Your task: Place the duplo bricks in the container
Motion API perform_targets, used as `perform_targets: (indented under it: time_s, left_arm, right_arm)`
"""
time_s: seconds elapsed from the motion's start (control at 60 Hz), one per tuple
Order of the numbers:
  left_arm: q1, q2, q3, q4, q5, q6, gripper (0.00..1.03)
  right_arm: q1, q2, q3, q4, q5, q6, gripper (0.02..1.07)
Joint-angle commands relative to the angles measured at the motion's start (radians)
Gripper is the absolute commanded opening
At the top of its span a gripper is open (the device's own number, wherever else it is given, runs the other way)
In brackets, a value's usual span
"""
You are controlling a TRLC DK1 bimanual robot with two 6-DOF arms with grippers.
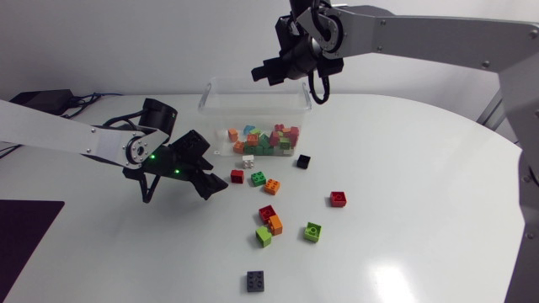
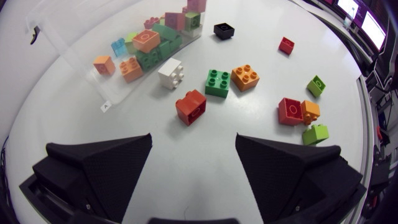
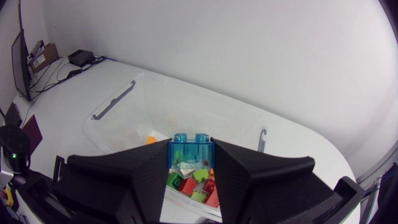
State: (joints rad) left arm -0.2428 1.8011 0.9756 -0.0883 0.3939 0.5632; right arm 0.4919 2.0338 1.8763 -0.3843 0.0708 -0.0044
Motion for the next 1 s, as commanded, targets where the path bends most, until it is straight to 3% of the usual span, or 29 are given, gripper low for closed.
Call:
perform_targets:
  time_s: [0.0,0.217,0.25,0.35,0.417,0.633,0.983]
  left_arm:
    - [0.008,0.043,0.038,0.001,0.026,0.056,0.93]
    - [0.011,0.096,0.072,0.032,0.069,0.129,0.93]
    - [0.013,0.104,0.074,0.041,0.077,0.144,0.93]
    - [0.022,0.129,0.087,0.062,0.091,0.173,0.93]
    - [0.028,0.132,0.086,0.079,0.114,0.208,0.93]
    - [0.028,0.175,0.106,0.127,0.115,0.285,0.93]
    - [0.016,0.239,0.149,0.124,0.154,0.356,0.93]
  right_arm:
    - [0.005,0.055,0.05,0.018,-0.011,-0.016,0.44]
    - [-0.006,0.14,0.145,0.038,-0.019,-0.019,0.45]
    - [-0.007,0.154,0.164,0.033,-0.019,-0.019,0.5]
    - [-0.012,0.186,0.211,0.016,-0.019,-0.019,0.87]
    - [-0.01,0.186,0.211,0.016,-0.019,-0.022,0.96]
    - [-0.018,0.1,0.109,0.024,-0.034,-0.028,0.98]
    - [-0.024,-0.219,-0.375,0.153,-0.105,-0.077,0.98]
